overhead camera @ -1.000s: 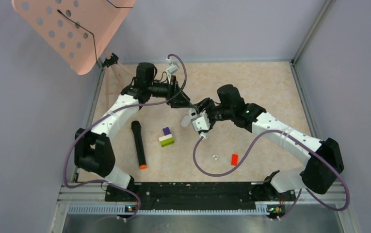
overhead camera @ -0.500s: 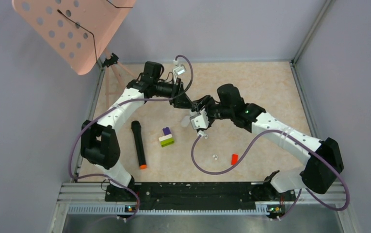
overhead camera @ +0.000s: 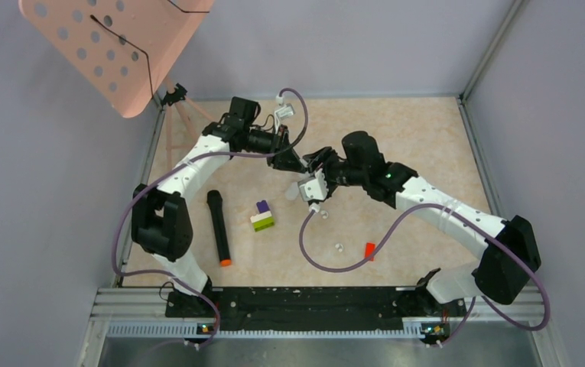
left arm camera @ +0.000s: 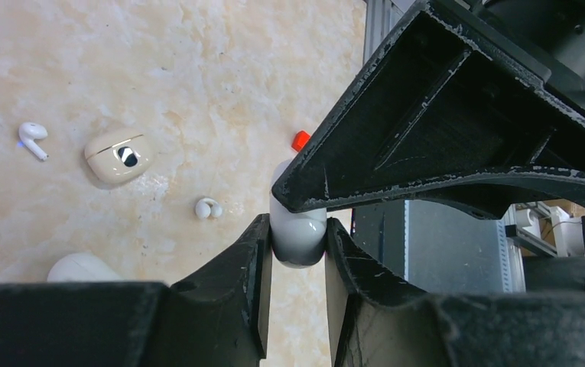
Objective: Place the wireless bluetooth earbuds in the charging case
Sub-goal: Pick up the charging case at the center of the board.
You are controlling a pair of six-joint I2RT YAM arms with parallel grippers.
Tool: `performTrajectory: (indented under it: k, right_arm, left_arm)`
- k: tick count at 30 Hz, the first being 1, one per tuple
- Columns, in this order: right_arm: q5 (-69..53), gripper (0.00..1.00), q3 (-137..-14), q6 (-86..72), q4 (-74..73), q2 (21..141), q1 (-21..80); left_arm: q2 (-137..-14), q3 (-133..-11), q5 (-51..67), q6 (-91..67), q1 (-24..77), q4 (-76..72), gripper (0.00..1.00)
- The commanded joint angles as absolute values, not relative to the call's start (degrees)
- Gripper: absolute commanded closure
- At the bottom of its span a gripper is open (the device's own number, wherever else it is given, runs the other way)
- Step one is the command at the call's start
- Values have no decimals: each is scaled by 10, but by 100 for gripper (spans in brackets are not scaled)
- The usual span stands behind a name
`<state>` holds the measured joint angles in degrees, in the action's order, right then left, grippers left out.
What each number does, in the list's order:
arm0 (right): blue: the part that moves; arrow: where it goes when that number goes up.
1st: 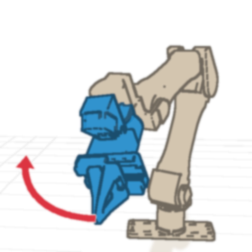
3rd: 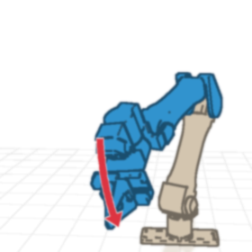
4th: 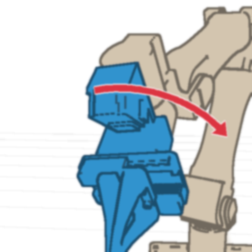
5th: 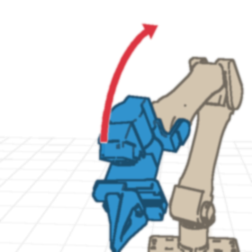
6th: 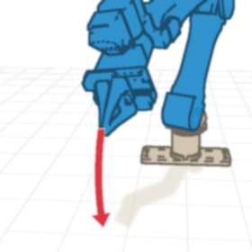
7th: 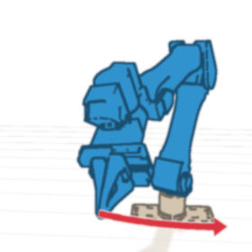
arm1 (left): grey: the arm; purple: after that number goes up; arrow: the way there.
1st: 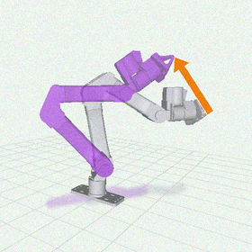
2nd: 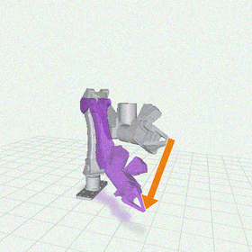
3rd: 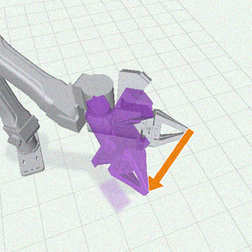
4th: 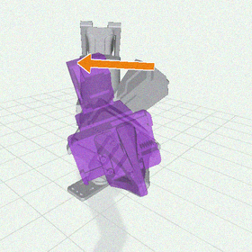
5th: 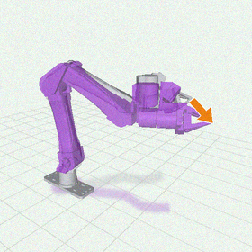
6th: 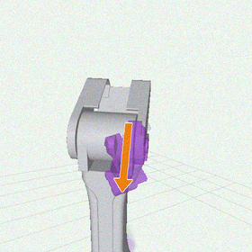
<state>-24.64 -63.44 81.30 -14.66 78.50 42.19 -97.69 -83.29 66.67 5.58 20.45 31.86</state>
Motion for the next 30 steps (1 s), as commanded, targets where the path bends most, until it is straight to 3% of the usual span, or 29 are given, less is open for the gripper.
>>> performTrajectory:
  k: [1, 3, 6, 10, 12, 15, 17, 27, 30]
  right_arm:
    - [-255, 47, -661, 783, -113, 788, 428]
    - [-250, 30, -665, 718, -106, 783, 419]
    - [-257, 19, -721, 579, -155, 774, 389]
    - [-302, 15, -806, 337, -233, 762, 328]
    - [-330, 16, -822, 244, -261, 757, 311]
    - [-376, 26, -817, 144, -266, 754, 300]
    - [-387, 31, -811, 109, -257, 758, 300]
    - [-391, 35, -880, 86, -244, 822, 285]
    - [-414, 41, -889, 82, -242, 838, 277]
  left_arm:
    - [-987, -856, 721, 97, 204, 318, 100]
    - [-989, -852, 744, 103, 197, 307, 100]
    - [-973, -812, 768, 60, 188, 208, 100]
    - [-920, -669, 739, -203, 185, -234, 100]
    - [-917, -625, 702, -350, 185, -447, 100]
    - [-919, -626, 661, -384, 186, -507, 100]
    - [-918, -634, 649, -389, 188, -526, 100]
    - [-920, -656, 661, -427, 192, -577, 100]
    - [-919, -657, 663, -427, 193, -579, 100]
